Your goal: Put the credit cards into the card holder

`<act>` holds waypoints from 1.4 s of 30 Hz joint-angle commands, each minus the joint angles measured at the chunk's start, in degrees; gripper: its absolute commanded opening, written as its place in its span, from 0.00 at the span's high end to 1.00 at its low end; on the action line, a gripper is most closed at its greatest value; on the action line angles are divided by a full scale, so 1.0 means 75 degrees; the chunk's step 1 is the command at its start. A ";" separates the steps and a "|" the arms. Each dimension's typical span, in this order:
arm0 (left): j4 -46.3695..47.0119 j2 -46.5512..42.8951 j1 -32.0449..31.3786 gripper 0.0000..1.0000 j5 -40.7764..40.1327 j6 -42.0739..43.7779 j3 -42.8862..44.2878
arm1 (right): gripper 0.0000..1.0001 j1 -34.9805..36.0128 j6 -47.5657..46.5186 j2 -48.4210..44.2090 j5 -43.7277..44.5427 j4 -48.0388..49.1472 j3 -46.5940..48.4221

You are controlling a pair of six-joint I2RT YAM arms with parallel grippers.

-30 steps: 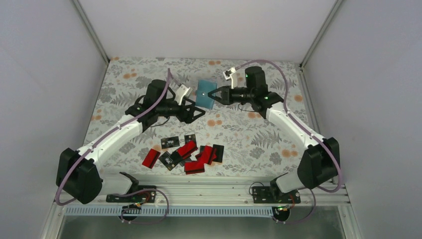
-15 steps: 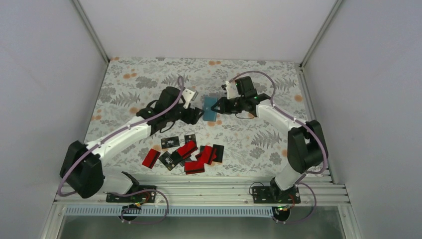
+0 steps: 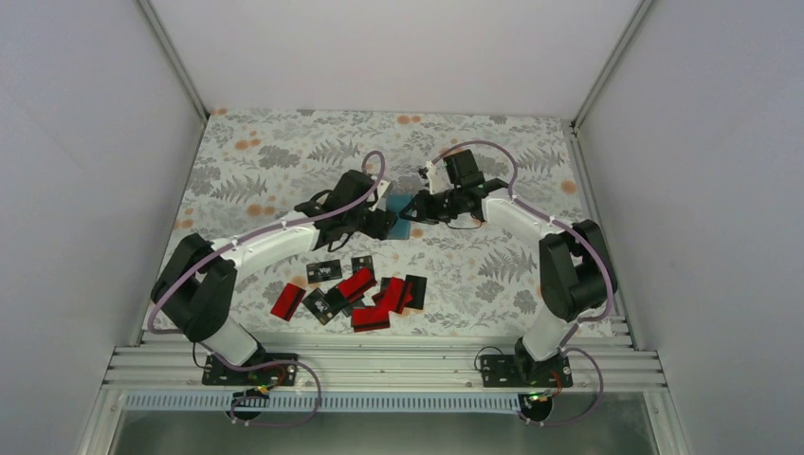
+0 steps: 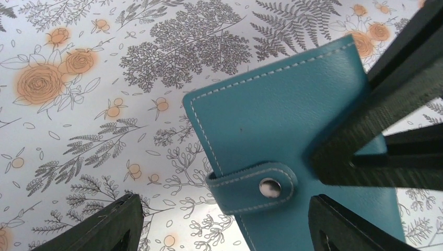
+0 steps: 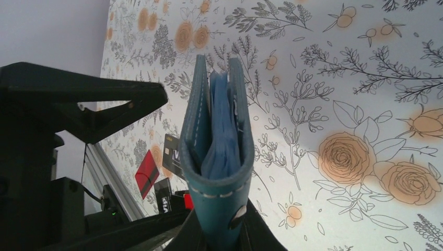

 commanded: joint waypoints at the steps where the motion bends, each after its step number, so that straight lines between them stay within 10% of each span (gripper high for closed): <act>1: 0.0191 0.0189 -0.0024 0.21 -0.0217 -0.0085 0.0196 | 0.96 0.0060 0.0104 -0.0053 -0.0346 -0.0041 0.0118; 25: 0.0075 0.0588 -0.0094 0.21 -0.1539 -0.0838 0.0034 | 0.96 0.0107 0.0167 -0.0544 -0.0613 -0.0065 -0.0501; 34: -0.2328 0.0146 0.0615 0.17 -0.4735 -0.2807 0.0435 | 0.96 0.0099 0.0210 -0.0943 0.0287 -0.0328 -0.0638; 42: -0.0127 -0.2029 0.0621 0.17 -0.0955 -0.1078 -0.0767 | 0.96 0.0095 0.0268 -0.0779 0.0453 -0.0307 -0.0362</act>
